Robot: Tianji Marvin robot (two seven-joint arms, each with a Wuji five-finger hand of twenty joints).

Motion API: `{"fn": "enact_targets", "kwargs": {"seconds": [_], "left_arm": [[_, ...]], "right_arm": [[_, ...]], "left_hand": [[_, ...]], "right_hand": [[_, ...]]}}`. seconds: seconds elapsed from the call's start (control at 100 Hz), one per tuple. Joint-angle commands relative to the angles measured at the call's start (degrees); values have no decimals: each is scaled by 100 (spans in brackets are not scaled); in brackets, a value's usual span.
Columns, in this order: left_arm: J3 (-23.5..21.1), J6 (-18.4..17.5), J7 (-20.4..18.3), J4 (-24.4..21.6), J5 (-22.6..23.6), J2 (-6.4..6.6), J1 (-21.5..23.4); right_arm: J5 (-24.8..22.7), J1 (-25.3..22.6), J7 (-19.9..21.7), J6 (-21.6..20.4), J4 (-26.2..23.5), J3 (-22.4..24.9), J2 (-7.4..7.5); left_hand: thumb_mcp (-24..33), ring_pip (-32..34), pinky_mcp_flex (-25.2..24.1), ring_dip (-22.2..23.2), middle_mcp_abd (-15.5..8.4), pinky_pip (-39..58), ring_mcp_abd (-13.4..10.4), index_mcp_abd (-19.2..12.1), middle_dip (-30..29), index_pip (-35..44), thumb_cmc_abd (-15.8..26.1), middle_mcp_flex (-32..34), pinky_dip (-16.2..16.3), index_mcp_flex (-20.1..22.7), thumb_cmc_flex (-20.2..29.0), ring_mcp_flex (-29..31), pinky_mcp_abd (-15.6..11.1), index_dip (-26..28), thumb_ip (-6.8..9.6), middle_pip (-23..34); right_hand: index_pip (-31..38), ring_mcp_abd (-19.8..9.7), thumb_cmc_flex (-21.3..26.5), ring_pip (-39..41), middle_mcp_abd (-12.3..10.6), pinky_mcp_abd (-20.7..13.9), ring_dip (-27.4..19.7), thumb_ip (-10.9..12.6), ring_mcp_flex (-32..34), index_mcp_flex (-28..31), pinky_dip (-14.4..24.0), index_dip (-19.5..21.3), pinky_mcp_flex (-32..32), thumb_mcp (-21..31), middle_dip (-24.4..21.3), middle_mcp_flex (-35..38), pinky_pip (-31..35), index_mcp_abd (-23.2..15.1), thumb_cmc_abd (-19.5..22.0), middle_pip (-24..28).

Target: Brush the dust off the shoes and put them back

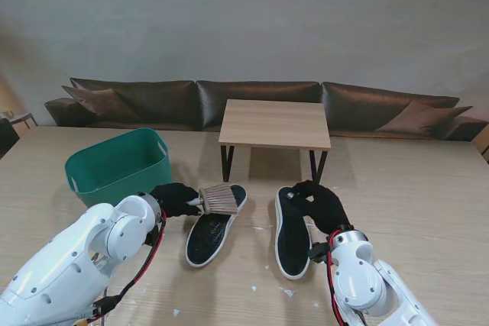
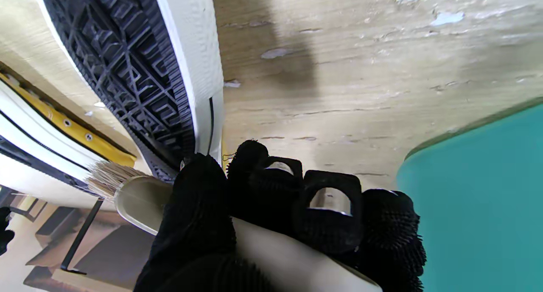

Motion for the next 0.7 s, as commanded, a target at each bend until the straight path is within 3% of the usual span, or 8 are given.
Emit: {"fn": "enact_targets", "kwargs": {"seconds": [0.0,0.17,0.69], "left_arm": [[-8,2,-142,44,8,-9,32],[-171,-28,-325,-120,73,26,242],[-1223,-439,-1070,-1177,621,127,1418]], "right_arm": [[7,-13,77,-1,-16,-4,-28],[21,-17,85,1,-15,1,-27],[20,-195,192,71,-246,105,5]], "left_hand": [[301,371,39,31,-39,406,194,-34,76,22,166,293,113,150,640,320,85,31,175,90],[301,371,26,32,-31,397,194,-35,72,0,175,289,114,149,633,320,83,31,180,88],[302,355,2,34,-45,377,174,-51,58,-33,178,277,114,152,616,300,38,25,187,74]], "right_hand": [[68,-9,-47,58,66,84,12,111,-62,-132,-49,-58,-1093,9,-66,-218,-98,4,152,77],[64,-14,-46,62,61,86,14,110,-55,-129,-48,-59,-1095,8,-67,-216,-101,5,152,77],[60,-5,-42,63,71,84,14,111,-58,-120,-45,-60,-1093,3,-66,-220,-100,17,154,76]]}}
